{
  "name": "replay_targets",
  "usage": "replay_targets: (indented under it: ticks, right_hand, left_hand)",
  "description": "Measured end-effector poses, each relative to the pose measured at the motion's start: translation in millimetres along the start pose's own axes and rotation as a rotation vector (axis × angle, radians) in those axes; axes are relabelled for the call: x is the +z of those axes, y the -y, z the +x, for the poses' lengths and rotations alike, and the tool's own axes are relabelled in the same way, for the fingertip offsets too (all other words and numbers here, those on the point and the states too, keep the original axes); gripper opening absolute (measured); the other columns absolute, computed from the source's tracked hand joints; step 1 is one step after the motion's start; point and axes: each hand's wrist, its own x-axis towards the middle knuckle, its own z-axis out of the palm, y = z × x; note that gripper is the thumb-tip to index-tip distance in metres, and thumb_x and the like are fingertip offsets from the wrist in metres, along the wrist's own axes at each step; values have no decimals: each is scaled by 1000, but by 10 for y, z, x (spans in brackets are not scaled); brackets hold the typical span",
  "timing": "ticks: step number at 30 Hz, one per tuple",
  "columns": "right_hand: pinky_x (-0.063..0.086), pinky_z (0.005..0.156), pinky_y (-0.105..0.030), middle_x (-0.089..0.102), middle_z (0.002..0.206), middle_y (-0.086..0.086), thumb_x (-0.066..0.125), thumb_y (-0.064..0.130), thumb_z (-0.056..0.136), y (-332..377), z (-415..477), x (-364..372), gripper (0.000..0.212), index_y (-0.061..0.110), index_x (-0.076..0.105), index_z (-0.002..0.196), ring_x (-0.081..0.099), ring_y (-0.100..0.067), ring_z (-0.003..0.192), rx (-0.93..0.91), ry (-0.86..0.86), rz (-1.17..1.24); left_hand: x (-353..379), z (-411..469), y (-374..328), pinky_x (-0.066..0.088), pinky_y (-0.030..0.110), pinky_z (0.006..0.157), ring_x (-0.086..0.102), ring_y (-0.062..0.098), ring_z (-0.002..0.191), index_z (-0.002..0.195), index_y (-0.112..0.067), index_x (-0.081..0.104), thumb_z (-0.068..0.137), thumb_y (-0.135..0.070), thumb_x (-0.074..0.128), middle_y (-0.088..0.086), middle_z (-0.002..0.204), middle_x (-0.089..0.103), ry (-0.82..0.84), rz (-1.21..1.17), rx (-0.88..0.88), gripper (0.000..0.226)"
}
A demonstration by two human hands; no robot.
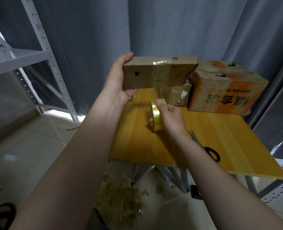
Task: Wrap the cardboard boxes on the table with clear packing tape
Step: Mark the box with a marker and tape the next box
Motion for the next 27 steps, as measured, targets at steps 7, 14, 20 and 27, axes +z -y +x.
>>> replay_targets:
  ticks: [7, 14, 20, 27]
  right_hand:
    - [65, 75, -48, 77, 73, -14, 61, 50, 101, 5, 16, -33, 44, 7, 70, 102, 76, -28, 67, -21, -61, -19]
    - [65, 77, -45, 77, 74, -10, 60, 49, 101, 59, 6, -68, 44, 6, 71, 99, 76, -22, 65, -32, -91, -45]
    - [65, 76, -44, 78, 76, -9, 59, 47, 103, 99, 3, -112, 42, 8, 73, 97, 76, -20, 64, -61, -113, -54]
    - [65, 74, -46, 77, 75, -10, 58, 47, 103, 81, -7, -120, 46, 3, 72, 99, 76, -20, 63, -75, -140, -53]
  left_hand:
    - [38, -164, -37, 57, 52, 97, 68, 26, 92, 91, -20, 66, 88, -39, 77, -3, 48, 67, 17, 43, -101, 22]
    - [30, -180, -53, 59, 52, 88, 68, 33, 94, 101, -19, 66, 83, -44, 80, 6, 98, 70, 0, 60, -165, 34]
    - [19, -99, -34, 54, 58, 96, 68, 38, 102, 107, -17, 67, 77, -50, 84, 7, 117, 72, 10, 83, -224, 48]
    - [-107, 47, -1, 49, 39, 78, 66, 38, 104, 110, -26, 73, 75, -74, 69, 9, 113, 75, 79, 170, -391, 60]
